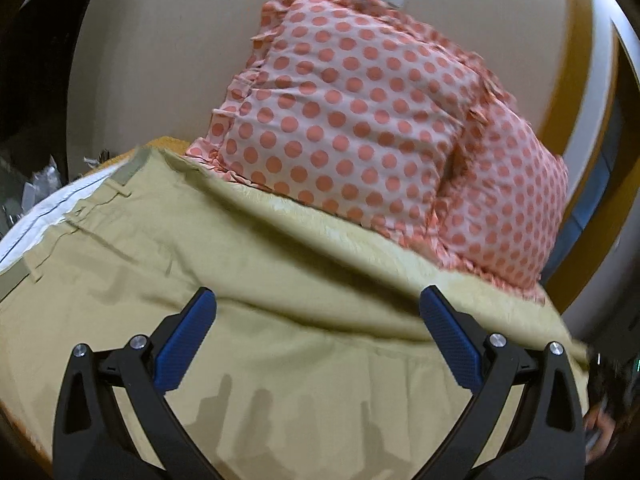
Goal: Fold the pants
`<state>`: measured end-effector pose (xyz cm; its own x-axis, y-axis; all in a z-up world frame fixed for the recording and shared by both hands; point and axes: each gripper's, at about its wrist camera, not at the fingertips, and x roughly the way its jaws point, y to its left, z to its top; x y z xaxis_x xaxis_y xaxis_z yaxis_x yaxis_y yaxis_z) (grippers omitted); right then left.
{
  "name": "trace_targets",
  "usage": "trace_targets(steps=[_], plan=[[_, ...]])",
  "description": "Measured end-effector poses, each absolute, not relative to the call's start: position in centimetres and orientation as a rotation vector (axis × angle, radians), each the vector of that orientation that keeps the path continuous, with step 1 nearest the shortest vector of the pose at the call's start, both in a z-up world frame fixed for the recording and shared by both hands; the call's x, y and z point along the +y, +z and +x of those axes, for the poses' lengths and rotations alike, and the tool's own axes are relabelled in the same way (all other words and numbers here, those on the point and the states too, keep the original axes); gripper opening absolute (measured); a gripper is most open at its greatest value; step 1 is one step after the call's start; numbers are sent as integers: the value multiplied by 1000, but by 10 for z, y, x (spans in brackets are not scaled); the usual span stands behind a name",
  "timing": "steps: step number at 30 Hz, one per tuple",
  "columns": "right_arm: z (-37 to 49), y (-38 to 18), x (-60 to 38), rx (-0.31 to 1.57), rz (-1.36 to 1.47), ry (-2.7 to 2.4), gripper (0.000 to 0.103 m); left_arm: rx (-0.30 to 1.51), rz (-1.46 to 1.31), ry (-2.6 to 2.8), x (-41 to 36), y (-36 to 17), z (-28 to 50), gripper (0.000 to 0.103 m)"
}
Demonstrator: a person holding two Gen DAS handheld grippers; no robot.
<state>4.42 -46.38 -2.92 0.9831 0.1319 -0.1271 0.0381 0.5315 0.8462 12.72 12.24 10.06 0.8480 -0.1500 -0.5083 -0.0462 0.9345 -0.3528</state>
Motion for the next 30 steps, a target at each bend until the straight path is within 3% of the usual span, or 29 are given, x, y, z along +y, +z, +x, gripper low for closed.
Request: trace_targets(steps=[9,11,12,13,14,17,22,27,30], plan=[[51,-42,-466,209,1009,70,2,809,-407,146,154,67,265,91],[54,-45,-466,217,1004,71,2,844,-413,196,162,57,285,84],[56,-45,-467,222,1002,72,2,871,-414,230,168,50,298,62],[59,-45,-468,224,996,74,2,892,-424,234,174,44,305,25],[61,-44,-470,225,991,78,2,918,-462,192,181,38,311,8],[63,-35,-474,209,981,100,2,859,-523,159,192,43,286,4],[37,-29,-483,170,968,82,2,693,-436,98,185,86,159,4],[20,-62,-493,270,994,-1,2,730,-440,120,179,55,37,4],[12,-77,-494,294,1015,-33,2,774,-449,141,175,34,10,4]])
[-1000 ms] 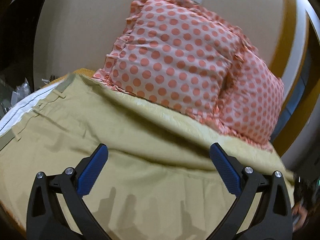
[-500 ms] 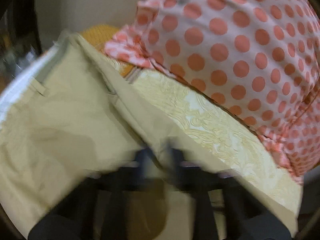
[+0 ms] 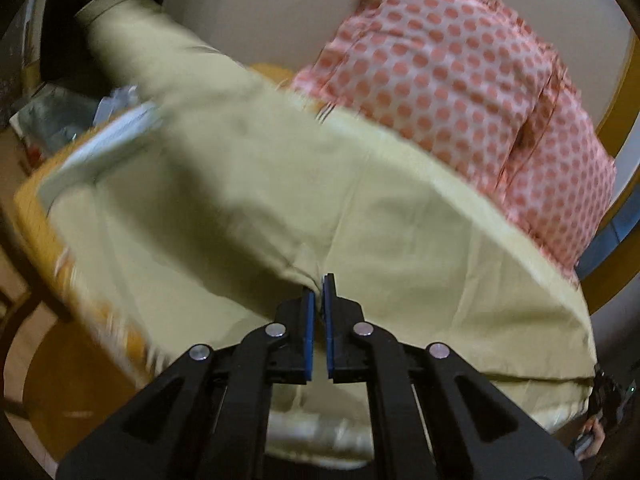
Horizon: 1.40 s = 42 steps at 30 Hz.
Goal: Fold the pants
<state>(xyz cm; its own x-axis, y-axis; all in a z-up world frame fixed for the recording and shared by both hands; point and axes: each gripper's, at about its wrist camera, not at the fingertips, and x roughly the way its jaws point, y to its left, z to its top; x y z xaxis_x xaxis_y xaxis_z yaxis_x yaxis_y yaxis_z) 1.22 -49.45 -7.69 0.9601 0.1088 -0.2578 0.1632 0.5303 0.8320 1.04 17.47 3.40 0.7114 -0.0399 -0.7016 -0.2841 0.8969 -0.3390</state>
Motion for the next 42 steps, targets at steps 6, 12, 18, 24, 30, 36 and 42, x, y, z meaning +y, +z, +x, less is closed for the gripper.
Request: trace_targets(steps=[6,12,18,24,30,36,42], plan=[[-2,-87,-498,299,1019,-73,2,760,-485,135,175,22,-11,4],[-16,-98,-498,315,1038,-105,2,754,-489,121,178,17,-20,4],[-24,-92,-484,366,917,-178,5,760,-442,109,177,16,-23,8],[-45,-75,-491,280,866,-329,61,655,-358,203,182,39,-54,54],[-30,-84,-486,304,825,-320,47,495,-310,273,188,66,-66,69],[-15,-94,-484,299,827,-231,9,582,-329,243,193,41,-26,69],[19,-26,-426,230,619,-41,7,602,-342,222,196,20,-21,77]])
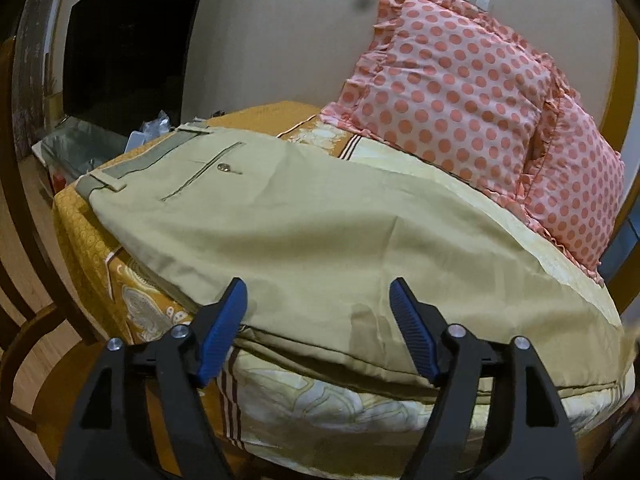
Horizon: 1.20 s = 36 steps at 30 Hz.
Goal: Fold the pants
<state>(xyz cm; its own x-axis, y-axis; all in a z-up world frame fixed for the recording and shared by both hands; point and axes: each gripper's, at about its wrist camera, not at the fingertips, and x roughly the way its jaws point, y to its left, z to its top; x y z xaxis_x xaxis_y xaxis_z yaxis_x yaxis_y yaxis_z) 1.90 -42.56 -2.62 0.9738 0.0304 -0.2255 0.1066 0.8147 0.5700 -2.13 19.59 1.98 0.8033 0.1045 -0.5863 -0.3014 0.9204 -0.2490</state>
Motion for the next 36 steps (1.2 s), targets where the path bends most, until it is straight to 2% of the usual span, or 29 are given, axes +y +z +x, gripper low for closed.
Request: trace_targets(steps=[5,8,10,11,12,13,14,15,20,23,25,27,29,36], plan=[[56,29,-301,213,439,347,6,595,-303,223,188,16,-18,87],[73,22,-204,316,317,594,7,587,-302,230,187,16,-18,89],[79,0,-144,471,179,708,8,569,-332,213,192,19,-23,89],[79,-13,-119,545,105,747,14,554,-348,214,197,22,-27,89],[73,-29,-94,627,11,782,30,539,-353,230,203,24,-31,89],[68,-36,-82,652,-32,795,39,527,-355,248,208,25,-34,89],[61,-40,-77,648,-49,811,53,506,-363,282,217,26,-39,89],[51,-37,-78,611,-40,837,58,496,-372,306,225,26,-41,89],[52,-17,-98,457,0,671,58,507,-487,394,266,14,-44,87],[75,-37,-80,615,-109,591,58,518,-553,384,279,9,-42,86],[68,-44,-73,601,-148,582,59,523,-571,378,284,7,-39,86],[67,-45,-69,605,-143,594,67,525,-566,394,284,7,-35,86],[68,-47,-75,611,-110,615,70,523,-558,397,285,9,-31,86],[70,-45,-72,608,-106,626,75,572,-502,443,282,10,-15,86]])
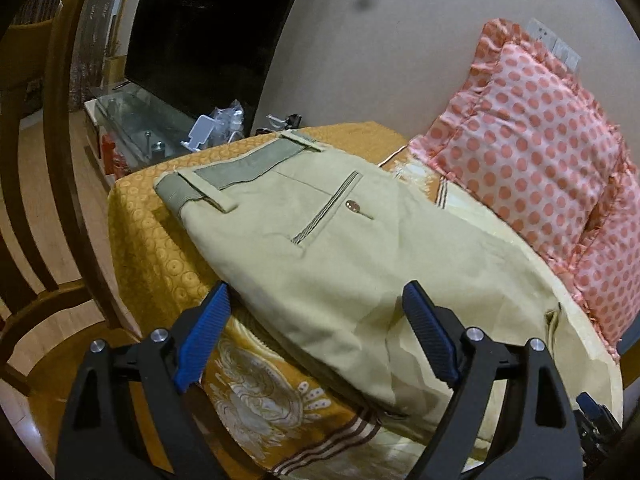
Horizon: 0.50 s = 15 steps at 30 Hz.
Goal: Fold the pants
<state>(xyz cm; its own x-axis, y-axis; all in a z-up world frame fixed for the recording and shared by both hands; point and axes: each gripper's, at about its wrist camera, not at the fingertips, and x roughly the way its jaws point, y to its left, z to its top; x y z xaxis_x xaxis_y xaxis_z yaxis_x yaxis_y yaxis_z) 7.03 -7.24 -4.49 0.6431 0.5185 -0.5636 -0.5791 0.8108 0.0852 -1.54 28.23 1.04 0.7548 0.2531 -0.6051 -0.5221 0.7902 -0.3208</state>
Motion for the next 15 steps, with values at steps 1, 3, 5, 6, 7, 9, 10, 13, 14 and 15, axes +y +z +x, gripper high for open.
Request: trace_targets(steps=[1,3,5,6,7,9,10,13,14,15], plan=[[71,-45,-73,608,-102,629,75,578,-500,449,280,11,-14,86],[71,-45,-74,607,-93,635,76,582,-516,432,275,12,-13,85],[71,-44,-74,607,-90,639,77,576,-562,401,273,12,-12,72],[71,-44,-74,607,-89,640,77,577,-581,396,274,12,-10,64],[70,-44,-74,607,-89,643,78,574,-599,403,277,12,-11,57],[70,-45,-74,605,-85,647,78,565,-687,389,291,11,-12,52],[69,-45,-75,603,-79,651,78,552,-739,383,298,10,-14,52],[67,-44,-80,598,-56,666,78,491,-893,390,320,4,-20,46],[66,-44,-81,597,-47,671,78,488,-909,401,322,3,-19,41],[65,-43,-84,596,-36,680,78,500,-910,424,324,2,-16,22]])
